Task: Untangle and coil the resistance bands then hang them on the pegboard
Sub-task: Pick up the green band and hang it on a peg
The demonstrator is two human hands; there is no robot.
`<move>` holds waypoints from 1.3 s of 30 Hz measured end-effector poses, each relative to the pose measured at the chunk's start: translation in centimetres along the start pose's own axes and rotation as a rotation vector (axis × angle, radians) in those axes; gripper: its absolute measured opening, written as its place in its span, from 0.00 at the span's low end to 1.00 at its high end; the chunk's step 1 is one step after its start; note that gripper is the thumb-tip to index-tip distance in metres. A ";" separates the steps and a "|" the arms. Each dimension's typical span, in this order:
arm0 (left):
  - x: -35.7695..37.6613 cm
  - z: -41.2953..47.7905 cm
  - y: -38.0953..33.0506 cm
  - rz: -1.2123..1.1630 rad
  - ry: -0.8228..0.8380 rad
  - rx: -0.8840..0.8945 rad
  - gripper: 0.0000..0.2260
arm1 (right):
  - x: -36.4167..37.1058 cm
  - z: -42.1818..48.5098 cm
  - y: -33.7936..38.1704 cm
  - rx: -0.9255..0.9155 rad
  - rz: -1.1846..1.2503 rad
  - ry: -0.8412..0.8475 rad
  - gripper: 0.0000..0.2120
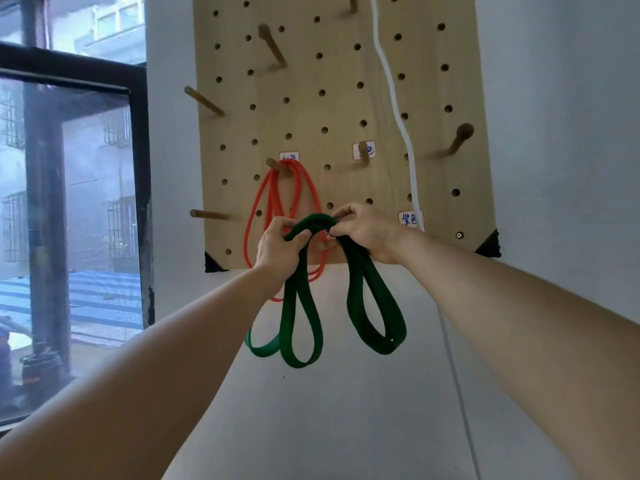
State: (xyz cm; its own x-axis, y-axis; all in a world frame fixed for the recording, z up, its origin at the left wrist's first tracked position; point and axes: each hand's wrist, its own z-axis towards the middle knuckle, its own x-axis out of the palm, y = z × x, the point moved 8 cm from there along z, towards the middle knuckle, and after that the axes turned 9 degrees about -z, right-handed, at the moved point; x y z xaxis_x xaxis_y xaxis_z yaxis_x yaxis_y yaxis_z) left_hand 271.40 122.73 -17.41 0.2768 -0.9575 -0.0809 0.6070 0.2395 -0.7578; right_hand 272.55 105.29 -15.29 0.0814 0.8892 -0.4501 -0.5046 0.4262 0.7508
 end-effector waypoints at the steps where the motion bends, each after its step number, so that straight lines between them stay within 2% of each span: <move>1: 0.1 0.3 0.2 0.014 -0.002 0.008 0.09 | -0.1 0.3 -0.2 -0.012 -0.036 -0.032 0.14; 6: 0.4 1.2 0.3 0.129 -0.108 0.106 0.06 | 0.1 1.2 -0.9 -0.097 -0.055 -0.188 0.11; 10: 1.6 1.2 2.5 0.129 -0.004 0.050 0.04 | 0.5 0.9 -3.1 -0.084 -0.130 -0.213 0.10; 13: 1.4 0.7 3.9 0.126 0.030 0.056 0.11 | 0.8 0.2 -4.3 -0.098 -0.147 -0.198 0.12; 18: 0.9 -1.1 4.1 0.111 0.150 0.035 0.17 | 1.2 -1.5 -4.5 -0.124 -0.173 -0.162 0.25; 21: -0.1 -2.8 4.0 0.105 0.180 0.008 0.17 | 1.7 -3.1 -5.0 -0.157 -0.244 -0.134 0.32; 24: -1.6 -5.3 4.2 0.139 0.190 -0.044 0.17 | 2.1 -5.6 -5.9 -0.169 -0.386 -0.232 0.36; 28: -2.8 -10.1 3.5 0.124 0.283 -0.066 0.12 | 2.1 -10.9 -5.5 -0.226 -0.343 -0.356 0.23; 32: -4.2 -15.9 4.3 0.106 0.386 -0.093 0.07 | 2.9 -15.8 -7.5 -0.117 -0.081 -0.335 0.04; 36: -5.3 -22.6 8.4 0.093 0.426 -0.179 0.06 | 5.8 -20.6 -10.4 -0.057 0.005 -0.245 0.02; 39: -6.2 -27.5 13.3 0.098 0.445 -0.296 0.07 | 9.9 -23.7 -14.3 0.027 -0.021 -0.130 0.01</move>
State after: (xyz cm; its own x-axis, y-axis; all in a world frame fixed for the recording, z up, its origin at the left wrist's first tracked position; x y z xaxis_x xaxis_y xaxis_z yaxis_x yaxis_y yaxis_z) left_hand 257.29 127.40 -44.78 -0.0595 -0.9240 -0.3778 0.3402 0.3370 -0.8779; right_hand 260.24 104.12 -41.94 0.2029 0.8935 -0.4007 -0.4786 0.4475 0.7554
